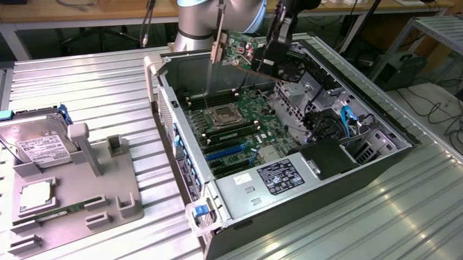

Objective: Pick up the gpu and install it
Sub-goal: 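Insert the gpu into the slot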

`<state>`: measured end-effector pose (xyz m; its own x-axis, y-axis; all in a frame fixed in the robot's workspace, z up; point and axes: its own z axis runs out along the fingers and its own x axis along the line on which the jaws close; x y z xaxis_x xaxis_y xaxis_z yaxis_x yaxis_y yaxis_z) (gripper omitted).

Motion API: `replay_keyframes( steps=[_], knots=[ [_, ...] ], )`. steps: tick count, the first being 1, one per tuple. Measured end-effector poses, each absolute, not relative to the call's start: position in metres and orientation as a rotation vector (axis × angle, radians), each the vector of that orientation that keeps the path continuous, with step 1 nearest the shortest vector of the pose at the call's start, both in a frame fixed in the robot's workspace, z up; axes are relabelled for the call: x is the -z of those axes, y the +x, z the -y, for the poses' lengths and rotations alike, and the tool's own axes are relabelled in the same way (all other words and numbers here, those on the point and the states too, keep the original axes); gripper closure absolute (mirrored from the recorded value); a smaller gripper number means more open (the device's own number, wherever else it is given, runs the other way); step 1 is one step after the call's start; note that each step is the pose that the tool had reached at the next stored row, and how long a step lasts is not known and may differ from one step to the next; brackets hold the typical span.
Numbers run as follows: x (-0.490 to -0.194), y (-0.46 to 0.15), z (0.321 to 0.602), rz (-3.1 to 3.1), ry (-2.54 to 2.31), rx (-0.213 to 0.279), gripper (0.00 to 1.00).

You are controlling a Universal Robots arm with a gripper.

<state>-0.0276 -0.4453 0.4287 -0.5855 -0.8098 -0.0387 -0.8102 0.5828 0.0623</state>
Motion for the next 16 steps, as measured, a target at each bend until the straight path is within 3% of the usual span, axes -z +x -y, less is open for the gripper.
replay_keyframes(
  steps=[16],
  knots=[
    [-0.4286, -0.0276, 0.4457, -2.705, -1.576, -0.136, 0.72]
  ],
)
